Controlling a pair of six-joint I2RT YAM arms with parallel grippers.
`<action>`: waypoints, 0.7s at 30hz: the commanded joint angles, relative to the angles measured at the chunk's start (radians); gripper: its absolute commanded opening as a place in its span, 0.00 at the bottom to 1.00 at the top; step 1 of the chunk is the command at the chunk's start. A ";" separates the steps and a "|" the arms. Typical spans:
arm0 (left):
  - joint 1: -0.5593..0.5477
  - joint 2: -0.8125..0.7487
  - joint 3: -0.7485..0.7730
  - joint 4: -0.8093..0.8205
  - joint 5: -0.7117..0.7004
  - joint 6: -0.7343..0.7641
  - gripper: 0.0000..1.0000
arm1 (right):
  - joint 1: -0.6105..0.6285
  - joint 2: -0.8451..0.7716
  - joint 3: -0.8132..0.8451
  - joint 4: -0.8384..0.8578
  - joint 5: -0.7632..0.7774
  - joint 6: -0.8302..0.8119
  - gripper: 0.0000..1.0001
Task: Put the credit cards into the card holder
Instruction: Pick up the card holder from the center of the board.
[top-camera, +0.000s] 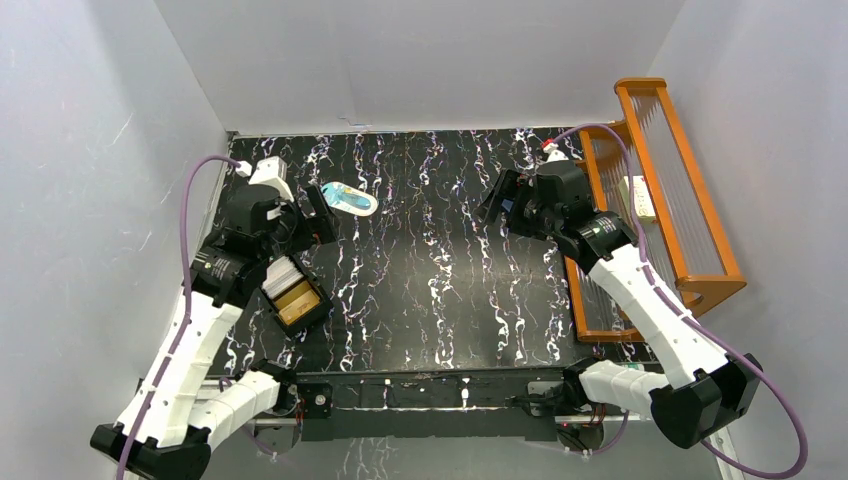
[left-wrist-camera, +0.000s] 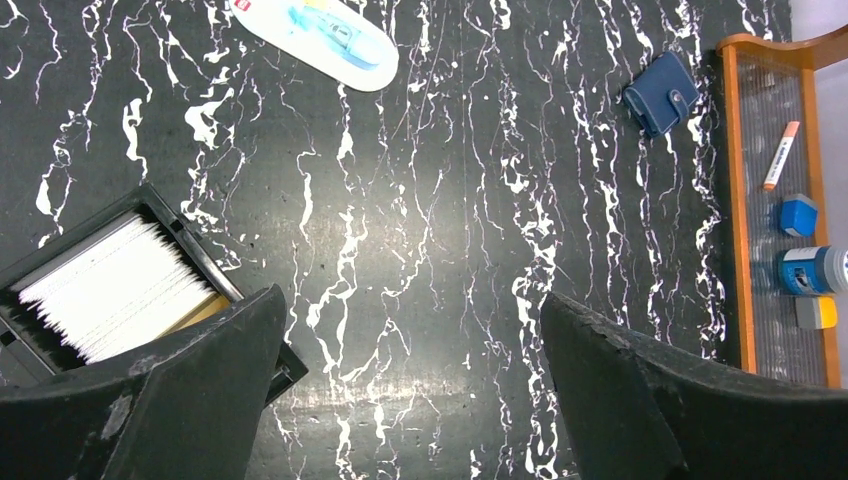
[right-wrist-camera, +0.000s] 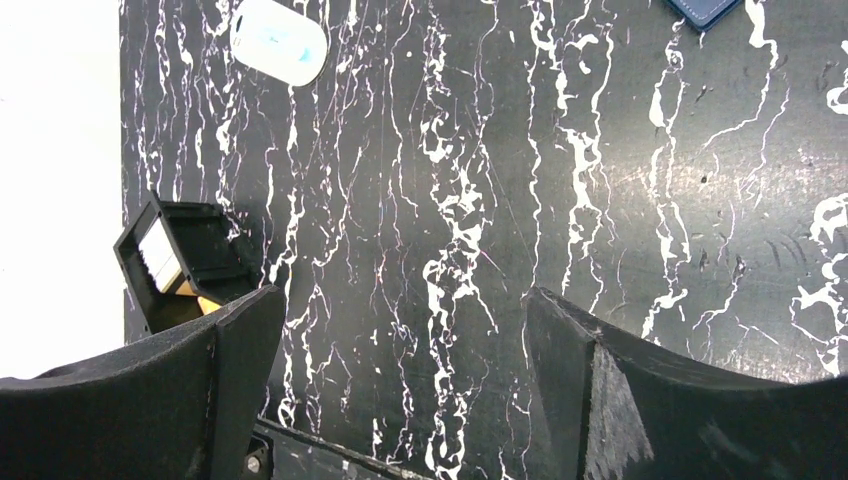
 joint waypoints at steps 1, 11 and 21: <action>0.006 -0.006 -0.030 0.028 -0.004 0.024 0.99 | -0.004 -0.006 -0.014 0.089 0.056 -0.006 0.98; 0.006 0.032 -0.149 0.155 0.084 0.095 0.99 | -0.006 0.200 0.034 0.154 0.357 -0.085 0.98; 0.005 -0.023 -0.283 0.277 0.111 0.139 0.99 | -0.128 0.544 0.165 0.245 0.491 -0.182 0.59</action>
